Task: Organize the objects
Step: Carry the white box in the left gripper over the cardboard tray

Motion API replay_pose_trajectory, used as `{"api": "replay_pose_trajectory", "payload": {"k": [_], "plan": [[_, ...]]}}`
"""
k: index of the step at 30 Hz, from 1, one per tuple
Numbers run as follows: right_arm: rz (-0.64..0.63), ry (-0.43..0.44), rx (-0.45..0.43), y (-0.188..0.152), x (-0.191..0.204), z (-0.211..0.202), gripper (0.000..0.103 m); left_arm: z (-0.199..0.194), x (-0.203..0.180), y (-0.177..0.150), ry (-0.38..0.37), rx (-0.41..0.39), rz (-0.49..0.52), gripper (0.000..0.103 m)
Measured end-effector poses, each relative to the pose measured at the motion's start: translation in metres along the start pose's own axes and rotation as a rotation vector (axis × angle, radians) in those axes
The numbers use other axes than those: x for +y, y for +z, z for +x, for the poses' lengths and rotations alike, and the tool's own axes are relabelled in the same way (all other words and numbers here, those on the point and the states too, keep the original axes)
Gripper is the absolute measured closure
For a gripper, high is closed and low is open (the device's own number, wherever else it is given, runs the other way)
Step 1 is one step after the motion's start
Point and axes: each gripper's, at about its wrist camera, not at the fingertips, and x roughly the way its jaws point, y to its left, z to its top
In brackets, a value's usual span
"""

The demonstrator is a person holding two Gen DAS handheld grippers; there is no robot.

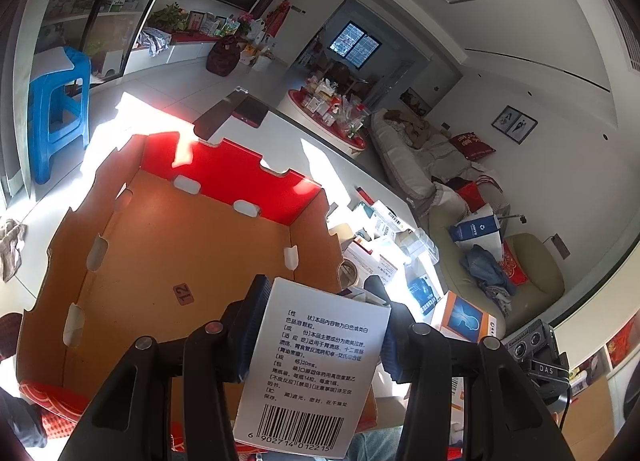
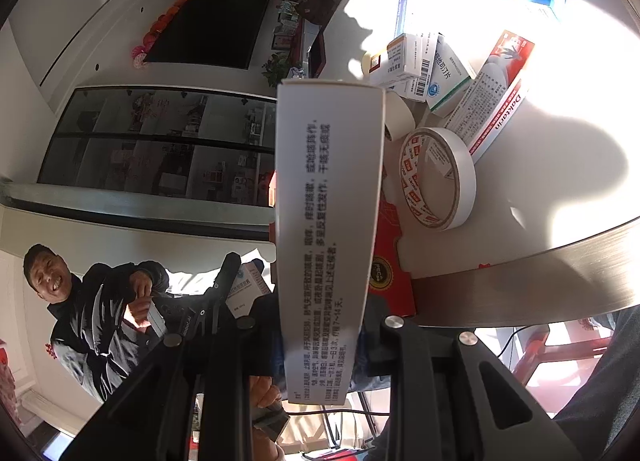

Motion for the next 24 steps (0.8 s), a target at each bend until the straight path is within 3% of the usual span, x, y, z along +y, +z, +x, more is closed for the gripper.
{"api": "replay_pose_trajectory", "payload": {"k": [14, 24], "plan": [[-0.127, -0.025, 0.095, 0.003, 0.043, 0.042, 0.077, 0.001, 0.02, 0.0, 0.045, -0.017, -0.035, 0.051], [-0.317, -0.131, 0.176, -0.01, 0.08, 0.092, 0.077, 0.004, 0.032, 0.002, 0.161, -0.033, -0.013, 0.051]]}}
